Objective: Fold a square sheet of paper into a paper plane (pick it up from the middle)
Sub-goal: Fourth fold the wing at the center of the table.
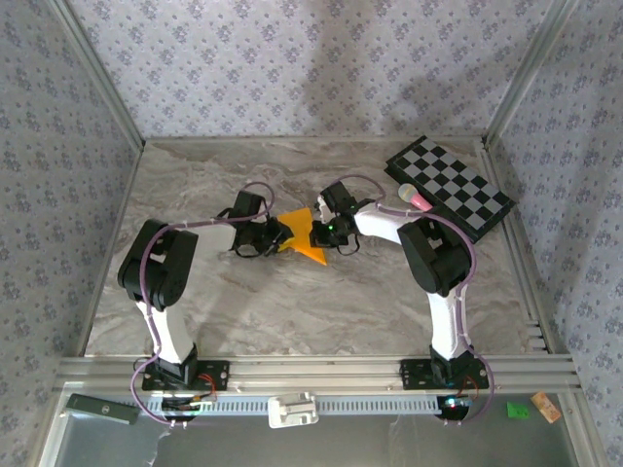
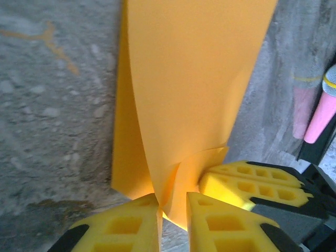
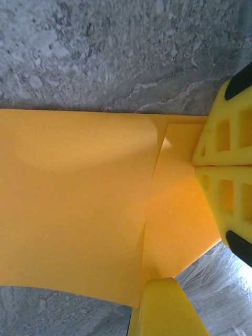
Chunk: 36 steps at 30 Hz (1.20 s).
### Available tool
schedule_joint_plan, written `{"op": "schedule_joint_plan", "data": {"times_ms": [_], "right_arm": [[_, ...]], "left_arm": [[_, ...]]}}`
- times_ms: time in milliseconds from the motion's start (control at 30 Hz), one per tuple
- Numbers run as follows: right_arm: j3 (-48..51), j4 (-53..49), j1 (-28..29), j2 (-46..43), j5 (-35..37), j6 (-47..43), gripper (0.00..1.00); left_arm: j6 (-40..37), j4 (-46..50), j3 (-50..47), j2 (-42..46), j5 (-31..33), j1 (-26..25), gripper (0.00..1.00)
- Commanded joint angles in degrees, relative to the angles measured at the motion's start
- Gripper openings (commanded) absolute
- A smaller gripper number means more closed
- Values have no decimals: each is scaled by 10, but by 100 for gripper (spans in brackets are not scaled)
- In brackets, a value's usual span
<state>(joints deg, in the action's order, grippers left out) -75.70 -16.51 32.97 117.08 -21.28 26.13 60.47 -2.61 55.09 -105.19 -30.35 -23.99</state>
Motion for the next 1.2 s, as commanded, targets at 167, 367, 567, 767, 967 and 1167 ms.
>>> {"op": "schedule_joint_plan", "data": {"times_ms": [167, 367, 567, 767, 967, 1167], "right_arm": [[5, -30, -7, 25, 17, -9, 8], [2, -33, -8, 28, 15, -15, 8], [-4, -37, -9, 23, 16, -24, 9], [-6, -29, -11, -12, 20, -59, 19], [37, 35, -18, -98, 45, -139, 40], [122, 109, 14, -168, 121, -226, 45]], "left_arm": [[-56, 23, 37, -15, -10, 2, 18], [-61, 26, 46, -30, -11, 2, 18], [-62, 38, 53, -32, -7, 2, 15], [-53, 61, 54, -18, 7, 2, 6], [-24, 105, 70, 9, 30, -2, 2], [10, 164, 107, 12, 58, -17, 3]]}}
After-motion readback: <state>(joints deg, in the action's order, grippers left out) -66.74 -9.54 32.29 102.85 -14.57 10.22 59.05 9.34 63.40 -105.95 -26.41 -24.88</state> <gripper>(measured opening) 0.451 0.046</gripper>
